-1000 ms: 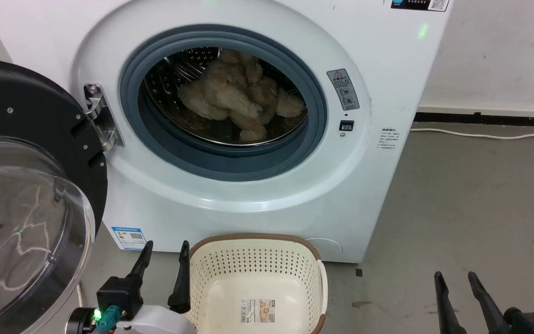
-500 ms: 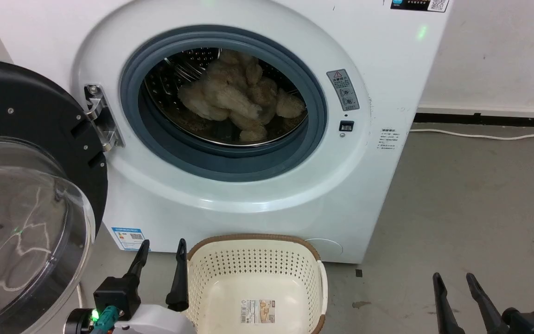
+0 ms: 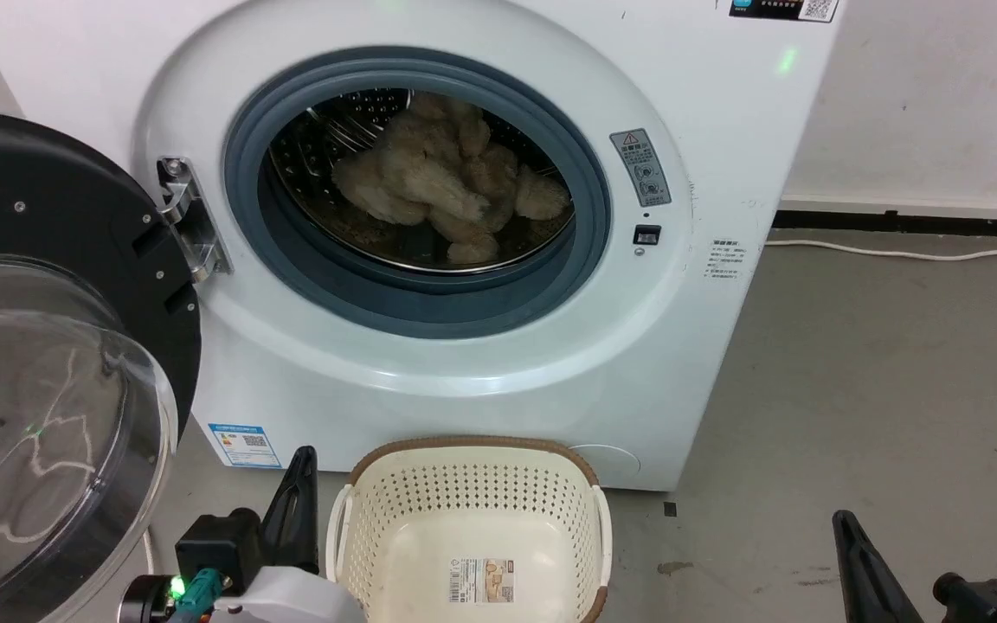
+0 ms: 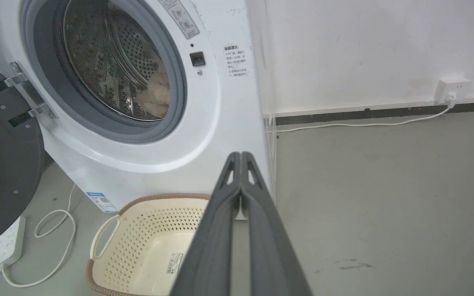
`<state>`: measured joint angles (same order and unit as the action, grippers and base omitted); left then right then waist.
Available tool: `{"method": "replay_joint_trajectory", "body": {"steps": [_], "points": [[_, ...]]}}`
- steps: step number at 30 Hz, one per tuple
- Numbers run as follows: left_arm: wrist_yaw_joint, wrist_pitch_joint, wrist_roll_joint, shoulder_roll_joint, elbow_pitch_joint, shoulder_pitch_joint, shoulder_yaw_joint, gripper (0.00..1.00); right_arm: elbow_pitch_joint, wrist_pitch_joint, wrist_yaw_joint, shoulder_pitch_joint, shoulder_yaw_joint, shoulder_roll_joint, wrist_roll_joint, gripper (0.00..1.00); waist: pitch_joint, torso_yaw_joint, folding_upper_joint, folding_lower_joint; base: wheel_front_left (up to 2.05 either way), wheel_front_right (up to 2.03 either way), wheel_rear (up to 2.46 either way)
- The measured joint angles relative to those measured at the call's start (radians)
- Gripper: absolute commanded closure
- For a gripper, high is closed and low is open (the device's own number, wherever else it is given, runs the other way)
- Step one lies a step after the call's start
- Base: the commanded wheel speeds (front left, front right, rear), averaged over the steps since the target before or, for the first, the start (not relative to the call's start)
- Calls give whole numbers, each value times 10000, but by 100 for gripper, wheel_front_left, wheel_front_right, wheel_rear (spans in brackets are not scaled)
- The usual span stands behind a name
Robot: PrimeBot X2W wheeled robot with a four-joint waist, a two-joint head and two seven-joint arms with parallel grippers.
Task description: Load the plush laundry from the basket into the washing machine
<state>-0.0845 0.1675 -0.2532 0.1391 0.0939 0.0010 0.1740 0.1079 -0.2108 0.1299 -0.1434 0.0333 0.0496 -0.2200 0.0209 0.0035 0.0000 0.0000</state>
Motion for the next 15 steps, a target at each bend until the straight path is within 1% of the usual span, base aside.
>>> {"method": "replay_joint_trajectory", "body": {"steps": [15], "points": [[84, -188, 320, -90, -94, 0, -234, 100, -130, 259, 0, 102, -40, 0, 274, 100, -27, -5, 0, 0, 0, 0, 0]]}}
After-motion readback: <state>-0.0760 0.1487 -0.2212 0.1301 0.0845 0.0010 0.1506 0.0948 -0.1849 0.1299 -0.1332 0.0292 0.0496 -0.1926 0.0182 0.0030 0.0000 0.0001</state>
